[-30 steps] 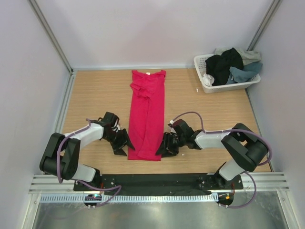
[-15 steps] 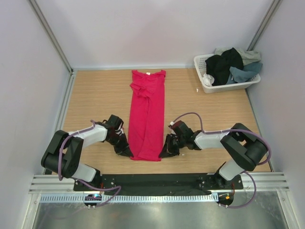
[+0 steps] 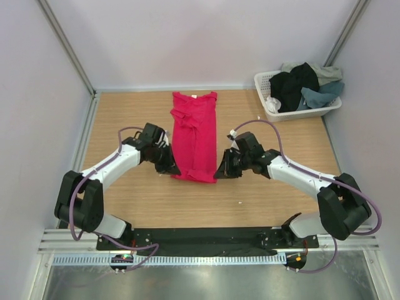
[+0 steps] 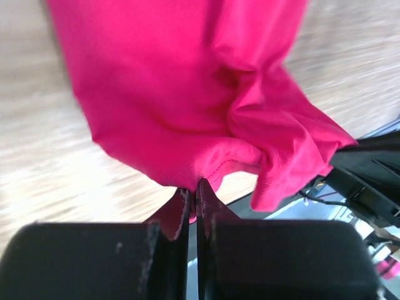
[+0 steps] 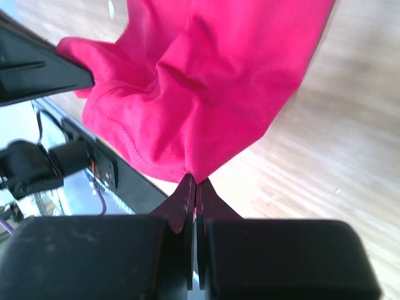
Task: Fold and stack the t-shirts
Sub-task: Fold the tshirt
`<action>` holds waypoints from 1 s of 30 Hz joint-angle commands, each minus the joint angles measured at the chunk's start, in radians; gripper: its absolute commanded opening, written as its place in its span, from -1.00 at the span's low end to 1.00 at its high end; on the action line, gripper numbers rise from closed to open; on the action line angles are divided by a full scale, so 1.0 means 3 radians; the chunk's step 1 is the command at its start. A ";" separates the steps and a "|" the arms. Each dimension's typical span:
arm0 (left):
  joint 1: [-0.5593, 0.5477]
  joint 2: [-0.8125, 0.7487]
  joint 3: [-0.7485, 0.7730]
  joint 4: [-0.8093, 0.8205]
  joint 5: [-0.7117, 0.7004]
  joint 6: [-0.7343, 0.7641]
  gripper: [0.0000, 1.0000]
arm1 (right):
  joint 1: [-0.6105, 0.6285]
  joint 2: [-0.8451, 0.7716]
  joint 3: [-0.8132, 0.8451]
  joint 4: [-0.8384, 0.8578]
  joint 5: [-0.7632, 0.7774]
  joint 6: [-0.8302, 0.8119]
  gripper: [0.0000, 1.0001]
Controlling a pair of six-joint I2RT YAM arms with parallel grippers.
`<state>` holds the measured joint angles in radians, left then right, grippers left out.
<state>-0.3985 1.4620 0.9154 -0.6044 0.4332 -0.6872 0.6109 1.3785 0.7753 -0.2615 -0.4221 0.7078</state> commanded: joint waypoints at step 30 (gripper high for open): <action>0.0663 0.2157 0.2640 0.0235 0.0177 0.0481 -1.00 | -0.0840 0.2114 0.2339 0.0371 0.0072 -0.0907 -0.84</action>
<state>-0.2050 2.1155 1.6802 -0.5831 0.4618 -0.5491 0.3679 2.0129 1.4166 -0.1932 -0.4263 0.4702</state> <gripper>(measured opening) 0.014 0.056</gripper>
